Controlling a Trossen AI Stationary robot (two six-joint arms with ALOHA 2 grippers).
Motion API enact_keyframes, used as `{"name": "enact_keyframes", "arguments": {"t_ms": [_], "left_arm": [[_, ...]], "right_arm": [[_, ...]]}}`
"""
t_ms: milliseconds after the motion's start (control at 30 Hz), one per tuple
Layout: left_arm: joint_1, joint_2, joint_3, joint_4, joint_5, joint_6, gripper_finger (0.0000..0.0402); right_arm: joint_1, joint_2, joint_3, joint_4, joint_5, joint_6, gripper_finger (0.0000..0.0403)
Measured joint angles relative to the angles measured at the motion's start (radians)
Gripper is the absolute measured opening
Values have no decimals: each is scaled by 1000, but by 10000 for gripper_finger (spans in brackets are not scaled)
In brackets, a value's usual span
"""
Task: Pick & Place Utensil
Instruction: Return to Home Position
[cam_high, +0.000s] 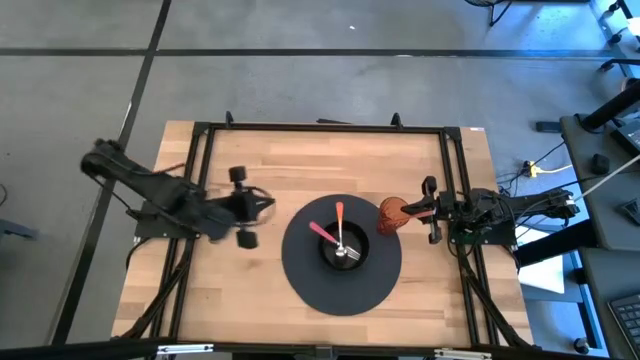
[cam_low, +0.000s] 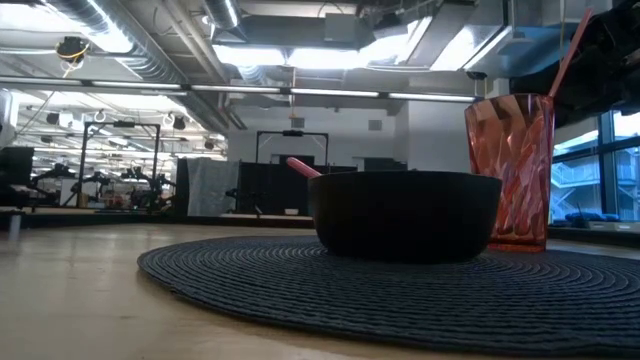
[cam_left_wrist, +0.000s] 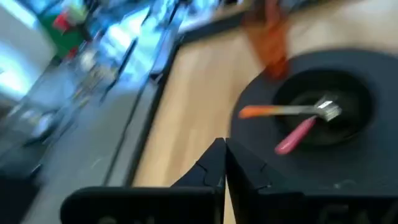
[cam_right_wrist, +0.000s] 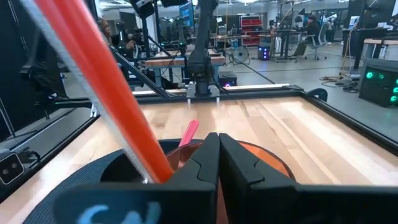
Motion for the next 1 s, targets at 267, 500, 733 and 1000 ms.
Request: {"name": "enact_keyframes", "arguments": {"t_ms": [267, 500, 733, 1000], "left_arm": [[-40, -477, -564, 675, 37, 260, 3], [9, -857, -793, 956, 186, 435, 3], [109, -1078, -871, 825, 191, 373, 2], [109, -1187, -988, 836, 190, 459, 2]], "right_arm": [[0, -1, 0, 116, -57, -22, 6], [0, -19, 0, 233, -249, -65, 5], [-8, -58, 1, 203, -273, -64, 4], [-16, -57, 26, 150, -278, -65, 5]]}}
